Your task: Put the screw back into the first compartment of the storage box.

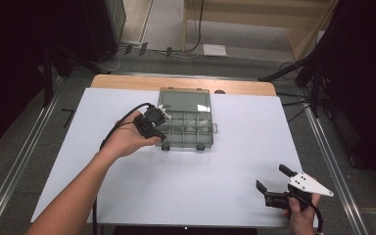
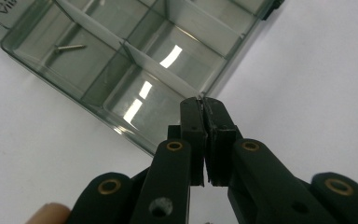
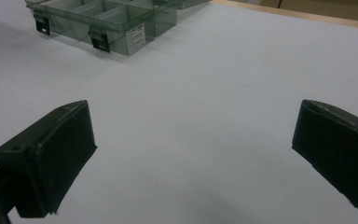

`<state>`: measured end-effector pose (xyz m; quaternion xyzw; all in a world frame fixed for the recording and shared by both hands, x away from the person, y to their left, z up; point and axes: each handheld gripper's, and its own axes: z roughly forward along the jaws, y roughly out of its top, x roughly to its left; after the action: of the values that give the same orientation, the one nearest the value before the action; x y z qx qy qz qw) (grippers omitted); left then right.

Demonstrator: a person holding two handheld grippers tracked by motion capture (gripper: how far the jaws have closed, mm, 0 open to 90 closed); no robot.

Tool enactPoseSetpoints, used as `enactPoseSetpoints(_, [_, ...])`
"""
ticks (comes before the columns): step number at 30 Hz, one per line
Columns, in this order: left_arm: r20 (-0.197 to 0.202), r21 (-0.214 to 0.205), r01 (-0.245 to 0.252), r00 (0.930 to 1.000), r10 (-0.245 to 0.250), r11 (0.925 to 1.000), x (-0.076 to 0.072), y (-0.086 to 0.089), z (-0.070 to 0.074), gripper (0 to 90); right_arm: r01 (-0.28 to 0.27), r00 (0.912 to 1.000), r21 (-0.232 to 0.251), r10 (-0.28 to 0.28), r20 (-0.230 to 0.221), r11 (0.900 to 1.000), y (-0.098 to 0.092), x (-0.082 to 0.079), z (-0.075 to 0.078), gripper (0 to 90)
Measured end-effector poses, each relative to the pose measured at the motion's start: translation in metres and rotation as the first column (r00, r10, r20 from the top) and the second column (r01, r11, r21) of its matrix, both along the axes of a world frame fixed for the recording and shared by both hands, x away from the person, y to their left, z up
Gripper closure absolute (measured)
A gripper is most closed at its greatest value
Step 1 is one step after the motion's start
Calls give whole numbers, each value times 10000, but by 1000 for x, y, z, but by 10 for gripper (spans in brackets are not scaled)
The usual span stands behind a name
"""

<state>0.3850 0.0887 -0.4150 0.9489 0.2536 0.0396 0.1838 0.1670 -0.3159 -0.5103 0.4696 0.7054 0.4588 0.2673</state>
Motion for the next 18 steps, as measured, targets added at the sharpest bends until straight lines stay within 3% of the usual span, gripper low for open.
enactPoseSetpoints(18, [-41,100,-289,9996,290,9995,26,-4,-2,880,-17,10000,41,17,28,10000,-1,0,0,0])
